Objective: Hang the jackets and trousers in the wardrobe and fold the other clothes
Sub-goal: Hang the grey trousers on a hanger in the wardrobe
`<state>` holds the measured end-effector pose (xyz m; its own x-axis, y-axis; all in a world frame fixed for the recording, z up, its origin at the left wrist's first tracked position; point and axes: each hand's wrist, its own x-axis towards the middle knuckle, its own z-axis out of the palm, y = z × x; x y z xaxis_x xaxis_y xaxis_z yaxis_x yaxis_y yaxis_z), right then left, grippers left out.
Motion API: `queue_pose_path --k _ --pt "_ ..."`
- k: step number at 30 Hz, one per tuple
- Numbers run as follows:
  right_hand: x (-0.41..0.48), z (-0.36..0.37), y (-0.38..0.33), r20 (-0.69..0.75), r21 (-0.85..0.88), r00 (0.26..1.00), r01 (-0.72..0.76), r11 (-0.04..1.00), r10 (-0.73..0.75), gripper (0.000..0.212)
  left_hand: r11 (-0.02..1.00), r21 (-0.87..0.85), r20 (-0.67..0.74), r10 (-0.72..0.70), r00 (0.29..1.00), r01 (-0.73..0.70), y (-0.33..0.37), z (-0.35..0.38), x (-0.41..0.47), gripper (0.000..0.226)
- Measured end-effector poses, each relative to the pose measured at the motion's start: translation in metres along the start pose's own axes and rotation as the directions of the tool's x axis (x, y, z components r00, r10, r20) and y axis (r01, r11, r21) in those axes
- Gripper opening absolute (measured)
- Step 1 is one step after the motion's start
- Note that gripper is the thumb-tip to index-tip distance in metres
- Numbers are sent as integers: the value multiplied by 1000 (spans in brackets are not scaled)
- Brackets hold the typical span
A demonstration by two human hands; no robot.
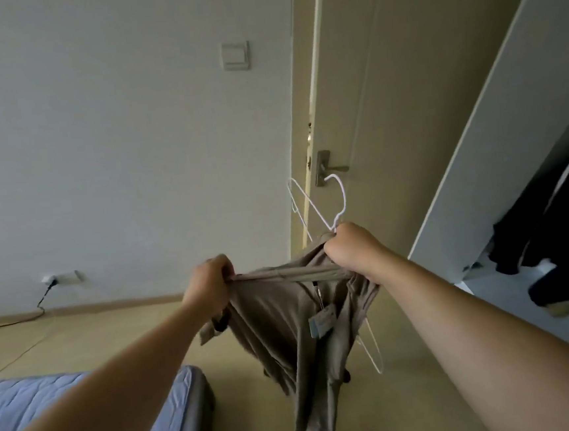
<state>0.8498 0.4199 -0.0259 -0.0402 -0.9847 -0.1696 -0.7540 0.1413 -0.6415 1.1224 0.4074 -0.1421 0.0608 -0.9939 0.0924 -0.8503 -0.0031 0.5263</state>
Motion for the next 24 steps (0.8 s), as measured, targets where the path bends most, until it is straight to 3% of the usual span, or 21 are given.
queue_pose_path --k 3,7,11,14,16,17,19,22,24 --pt "-3 -19 25 7 -42 996 -88 995 89 15 975 183 -41 133 990 -123 17 -3 15 27" --pt "-2 -43 49 -50 -122 990 -135 983 130 14 985 142 -81 -83 993 94 25 1 39 33" --pt "-3 -57 72 -84 -199 980 -193 961 180 10 986 125 -115 -99 988 113 37 11 51 40" --pt "-1 -66 88 -117 -237 968 -245 940 223 10 933 -18 -55 -359 932 358 42 15 63 38" --pt "0 -71 99 -136 -230 960 -272 934 245 10 816 -212 98 -530 842 538 41 16 66 32" --pt "1 -71 104 -146 -226 955 -287 931 259 10 759 -307 173 -549 818 575 39 18 67 27" --pt "2 -72 113 -174 -203 942 -320 925 288 12 698 -443 271 -494 826 563 35 25 71 22" --pt "2 -72 126 -202 -196 921 -372 907 334 17 760 -518 246 -307 919 392 37 29 82 25" --pt "1 -73 134 -199 -200 911 -398 895 361 14 759 -555 240 -246 939 341 43 27 90 31"
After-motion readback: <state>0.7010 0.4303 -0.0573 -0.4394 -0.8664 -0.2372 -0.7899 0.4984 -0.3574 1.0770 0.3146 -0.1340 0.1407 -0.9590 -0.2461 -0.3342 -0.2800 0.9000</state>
